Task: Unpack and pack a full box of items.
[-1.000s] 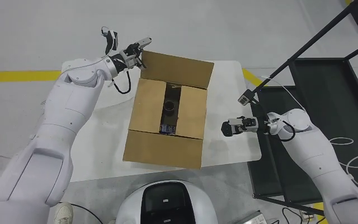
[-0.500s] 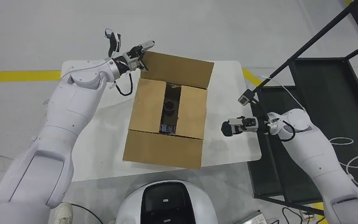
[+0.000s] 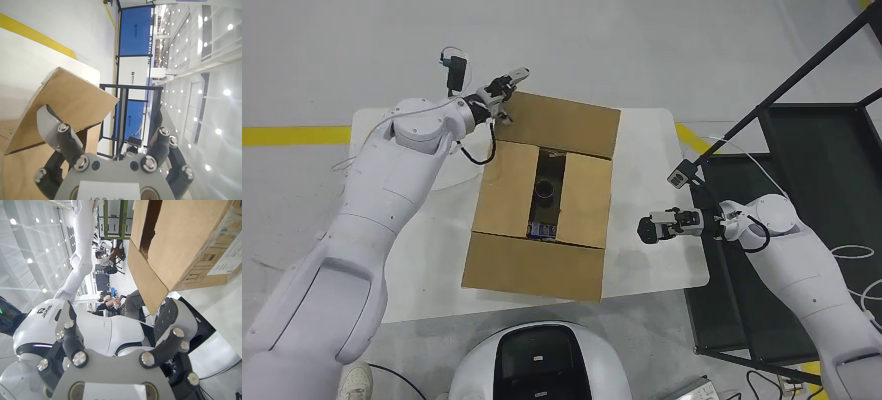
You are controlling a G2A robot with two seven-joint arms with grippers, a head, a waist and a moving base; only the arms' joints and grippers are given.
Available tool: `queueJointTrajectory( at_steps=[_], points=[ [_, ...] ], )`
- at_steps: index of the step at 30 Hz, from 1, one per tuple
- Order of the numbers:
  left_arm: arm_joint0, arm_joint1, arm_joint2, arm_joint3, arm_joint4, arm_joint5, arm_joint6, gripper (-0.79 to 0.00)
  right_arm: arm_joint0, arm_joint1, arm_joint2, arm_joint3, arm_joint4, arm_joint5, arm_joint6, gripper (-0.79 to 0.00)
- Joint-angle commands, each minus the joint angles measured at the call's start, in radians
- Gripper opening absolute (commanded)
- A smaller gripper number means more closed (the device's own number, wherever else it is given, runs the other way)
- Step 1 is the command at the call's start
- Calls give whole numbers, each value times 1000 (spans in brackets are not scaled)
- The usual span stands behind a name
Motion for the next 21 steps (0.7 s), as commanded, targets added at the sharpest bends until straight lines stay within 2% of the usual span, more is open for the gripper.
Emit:
queueJointTrajectory(
  at_steps=[1,4,11,21],
  points=[
    [-11,-16,21,34,29,9,36,0,0,0,0,0,0,0,0,0],
    [-25,-37,42,81,53,26,57,0,0,0,0,0,0,0,0,0],
    [-53,-70,72,165,104,57,14,0,0,0,0,0,0,0,0,0],
    [-66,-82,93,224,189,55,-92,0,0,0,0,0,0,0,0,0]
  ],
)
